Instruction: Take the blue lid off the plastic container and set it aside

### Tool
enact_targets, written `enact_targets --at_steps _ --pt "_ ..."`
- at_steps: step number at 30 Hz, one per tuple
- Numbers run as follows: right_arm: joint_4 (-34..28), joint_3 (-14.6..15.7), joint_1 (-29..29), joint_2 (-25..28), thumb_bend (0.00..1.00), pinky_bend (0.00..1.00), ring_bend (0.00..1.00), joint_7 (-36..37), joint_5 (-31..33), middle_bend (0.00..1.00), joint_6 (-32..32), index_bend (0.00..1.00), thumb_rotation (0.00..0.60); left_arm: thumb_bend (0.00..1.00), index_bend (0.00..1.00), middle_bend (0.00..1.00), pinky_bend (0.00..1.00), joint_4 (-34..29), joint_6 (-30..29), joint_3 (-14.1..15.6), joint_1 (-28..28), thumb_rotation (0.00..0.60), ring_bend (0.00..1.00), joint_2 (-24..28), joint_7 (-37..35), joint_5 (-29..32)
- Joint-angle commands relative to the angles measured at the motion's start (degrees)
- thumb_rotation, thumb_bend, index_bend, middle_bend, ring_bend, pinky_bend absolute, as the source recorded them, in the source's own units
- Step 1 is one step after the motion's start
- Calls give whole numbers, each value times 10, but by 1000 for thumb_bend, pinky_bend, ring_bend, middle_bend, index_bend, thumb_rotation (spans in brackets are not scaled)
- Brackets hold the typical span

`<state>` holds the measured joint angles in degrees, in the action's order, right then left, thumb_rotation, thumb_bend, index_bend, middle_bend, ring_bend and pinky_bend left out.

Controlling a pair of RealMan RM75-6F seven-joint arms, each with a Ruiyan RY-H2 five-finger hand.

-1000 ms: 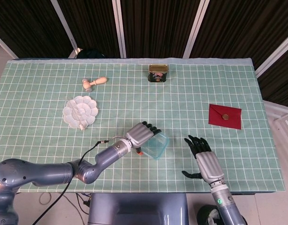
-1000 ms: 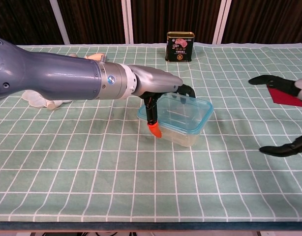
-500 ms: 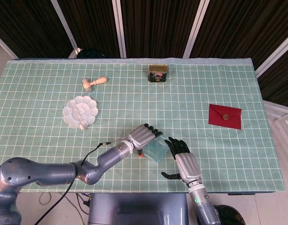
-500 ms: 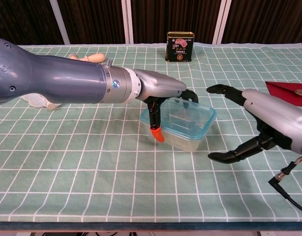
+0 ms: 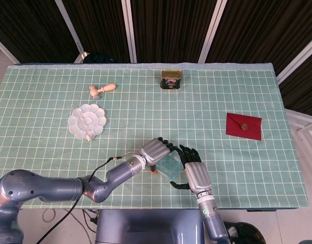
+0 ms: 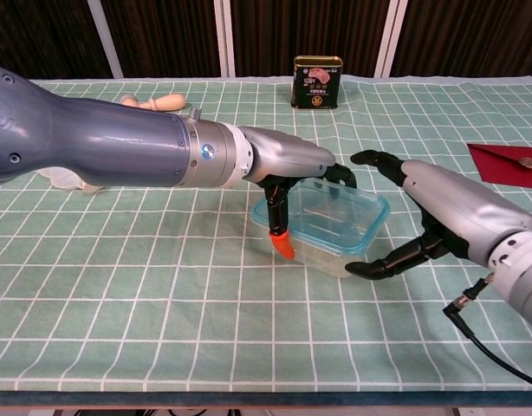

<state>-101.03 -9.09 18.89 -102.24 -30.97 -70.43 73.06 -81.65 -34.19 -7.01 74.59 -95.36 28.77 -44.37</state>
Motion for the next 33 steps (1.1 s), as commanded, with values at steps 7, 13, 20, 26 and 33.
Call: enact_targets --at_steps 7,13,20,26,33 --pt "3 -10 5 -9 235 0 0 11 3 0 8 0 600 128 279 264 411 -3 -4 6 6 600 287 0 -3 4" --pt "0 -13 10 -9 235 0 0 14 6 0 11 0 600 128 279 264 411 -3 -7 13 12 600 288 -1 -4 9" --pt "9 -13 11 -9 235 0 0 22 10 0 15 0 600 128 279 264 411 -4 -8 21 16 600 287 2 -6 13" --pt "42 -5 9 -12 235 0 0 64 -23 0 28 0 600 129 279 264 424 -3 -1 28 24 600 288 4 -7 18" --pt "71 -2 8 -18 234 0 0 109 -56 0 43 0 600 128 279 264 434 0 9 32 35 600 288 4 -9 26"
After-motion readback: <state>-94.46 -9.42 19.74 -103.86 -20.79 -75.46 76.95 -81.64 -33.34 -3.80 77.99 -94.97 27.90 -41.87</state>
